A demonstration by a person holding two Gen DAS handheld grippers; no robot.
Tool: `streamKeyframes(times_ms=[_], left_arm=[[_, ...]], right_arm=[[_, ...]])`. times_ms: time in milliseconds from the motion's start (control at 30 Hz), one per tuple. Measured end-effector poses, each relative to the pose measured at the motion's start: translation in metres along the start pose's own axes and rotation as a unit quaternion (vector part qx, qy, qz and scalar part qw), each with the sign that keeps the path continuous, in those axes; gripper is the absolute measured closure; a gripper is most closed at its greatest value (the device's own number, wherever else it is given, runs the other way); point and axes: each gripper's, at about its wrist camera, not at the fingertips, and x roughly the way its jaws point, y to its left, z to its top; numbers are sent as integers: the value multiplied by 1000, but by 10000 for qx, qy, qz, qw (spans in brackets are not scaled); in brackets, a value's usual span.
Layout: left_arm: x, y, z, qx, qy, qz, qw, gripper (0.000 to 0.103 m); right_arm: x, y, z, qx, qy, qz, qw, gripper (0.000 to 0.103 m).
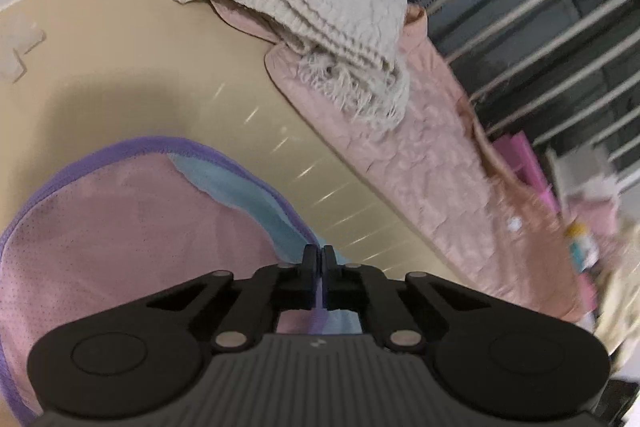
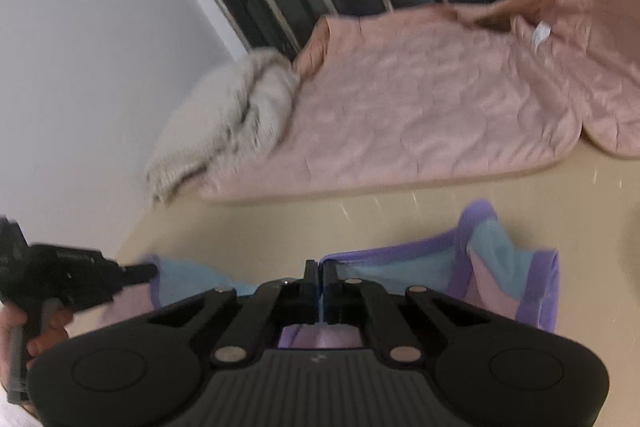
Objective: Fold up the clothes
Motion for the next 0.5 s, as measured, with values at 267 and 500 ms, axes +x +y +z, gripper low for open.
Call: streamKeyframes(times_ms=[267,500], left_arm=[[4,10,24,-594,-503,-640,9949,102],[33,11,46,-610,-485,-213,9967,101]], right_arm=[[-3,-1,18,-107,-708,144,9973,102],[39,1,41,-440,-652,-228,9966,102]])
